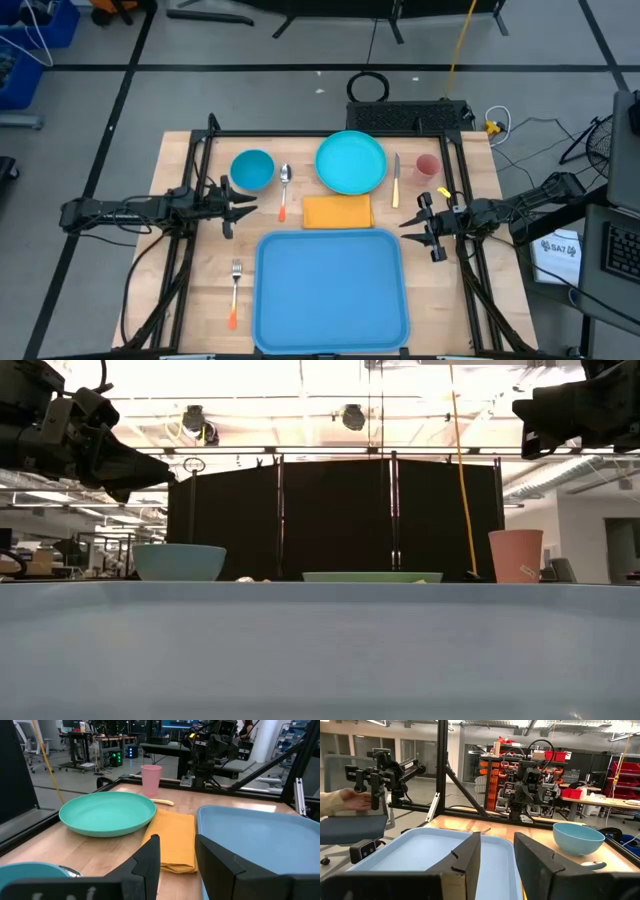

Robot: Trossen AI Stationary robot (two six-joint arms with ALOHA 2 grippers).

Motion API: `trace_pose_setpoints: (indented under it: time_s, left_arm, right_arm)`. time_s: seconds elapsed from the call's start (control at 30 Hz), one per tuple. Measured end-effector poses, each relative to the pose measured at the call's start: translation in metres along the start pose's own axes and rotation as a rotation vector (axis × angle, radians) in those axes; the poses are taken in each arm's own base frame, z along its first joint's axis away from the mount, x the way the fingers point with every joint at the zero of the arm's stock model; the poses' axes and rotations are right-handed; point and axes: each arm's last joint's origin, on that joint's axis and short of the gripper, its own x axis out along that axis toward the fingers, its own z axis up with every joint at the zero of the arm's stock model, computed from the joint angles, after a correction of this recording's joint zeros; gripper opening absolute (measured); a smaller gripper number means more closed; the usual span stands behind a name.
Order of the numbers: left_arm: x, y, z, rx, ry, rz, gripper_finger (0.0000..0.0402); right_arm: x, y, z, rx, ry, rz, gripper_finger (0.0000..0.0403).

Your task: Set up tray

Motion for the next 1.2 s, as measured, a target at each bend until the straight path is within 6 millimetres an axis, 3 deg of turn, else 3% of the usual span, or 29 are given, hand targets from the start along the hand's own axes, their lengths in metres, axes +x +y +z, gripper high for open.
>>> trace_pose_setpoints:
  time_s: [0.43,0.77,0.87,0.97,1.13,1.2]
  left_arm:
    - [-0.001,-0.001,0.015,0.007,-0.157,-0.002,0.0127]
    - [-0.001,0.000,0.015,0.061,-0.155,0.044,0.0127]
    - [-0.001,0.000,0.015,0.064,-0.152,0.045,0.0127]
    - [-0.001,0.001,0.013,0.065,-0.133,0.046,0.0127]
    - [0.000,0.001,0.008,0.025,-0.087,0.045,0.0127]
    - [0.000,0.001,0.007,0.011,-0.077,0.045,0.0127]
  right_arm:
    - [-0.001,-0.001,0.011,0.021,-0.115,-0.011,0.0110]
    - [-0.004,-0.004,0.027,0.070,-0.282,-0.044,0.0110]
    - [-0.005,-0.008,0.030,0.038,-0.297,-0.209,0.0109]
    - [-0.004,-0.017,0.025,0.026,-0.204,-0.507,0.0109]
    - [-0.004,-0.034,0.066,0.008,-0.080,-1.058,0.0109]
    - [-0.003,-0.037,0.081,-0.034,-0.002,-1.183,0.0109]
